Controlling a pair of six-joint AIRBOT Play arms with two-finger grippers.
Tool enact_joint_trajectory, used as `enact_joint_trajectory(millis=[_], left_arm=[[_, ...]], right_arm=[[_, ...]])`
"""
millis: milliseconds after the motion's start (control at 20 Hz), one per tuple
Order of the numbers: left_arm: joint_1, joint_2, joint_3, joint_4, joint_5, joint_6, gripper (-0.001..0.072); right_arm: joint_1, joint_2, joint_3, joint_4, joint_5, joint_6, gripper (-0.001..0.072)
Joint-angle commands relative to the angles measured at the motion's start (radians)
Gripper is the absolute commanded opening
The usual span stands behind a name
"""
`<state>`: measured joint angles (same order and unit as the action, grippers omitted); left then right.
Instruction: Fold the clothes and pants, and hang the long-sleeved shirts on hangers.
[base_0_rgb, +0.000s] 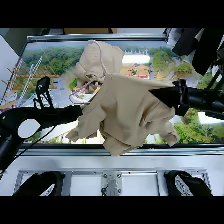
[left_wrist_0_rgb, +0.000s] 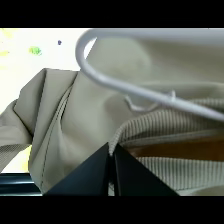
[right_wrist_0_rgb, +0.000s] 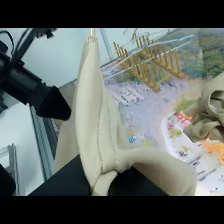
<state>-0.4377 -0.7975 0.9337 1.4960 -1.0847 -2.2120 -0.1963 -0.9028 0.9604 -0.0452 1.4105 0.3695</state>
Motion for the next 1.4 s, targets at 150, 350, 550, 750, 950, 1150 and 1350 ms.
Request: enact_joint_trajectory(millis=[150, 350, 550, 750, 950, 1150, 1350], left_arm=[[-0.009, -0.032, 0.004, -0.007, 0.077, 0.009, 0.0018], [-0.009, -0.032, 0.064, -0.005, 0.087, 0.010, 0.0018], [-0.009, -0.031, 0.071, -0.006, 0.087, 0.017, 0.0018], [-0.010, -0.033, 0.048, -0.006, 0.085, 0.017, 0.0018], [-0.009, -0.033, 0.049, 0.003, 0.086, 0.017, 0.0018], [0.041, -0.034, 0.049, 0.002, 0.056, 0.025, 0.0018], [0.098, -0.034, 0.049, -0.032, 0.047, 0.069, 0.0018]], right_arm=[[0.014, 0.011, 0.001, 0.076, 0.003, 0.051, 0.0014], [0.053, 0.011, 0.001, 0.076, -0.020, 0.051, 0.0014], [0.107, 0.011, 0.001, 0.106, -0.131, 0.054, 0.0014], [0.117, 0.011, 0.001, 0.179, -0.146, 0.053, 0.0014], [0.119, 0.011, 0.001, 0.204, -0.147, 0.055, 0.0014], [0.119, 0.011, 0.001, 0.204, -0.132, 0.081, 0.0014], [0.119, 0.011, 0.001, 0.194, -0.120, 0.081, 0.0014]])
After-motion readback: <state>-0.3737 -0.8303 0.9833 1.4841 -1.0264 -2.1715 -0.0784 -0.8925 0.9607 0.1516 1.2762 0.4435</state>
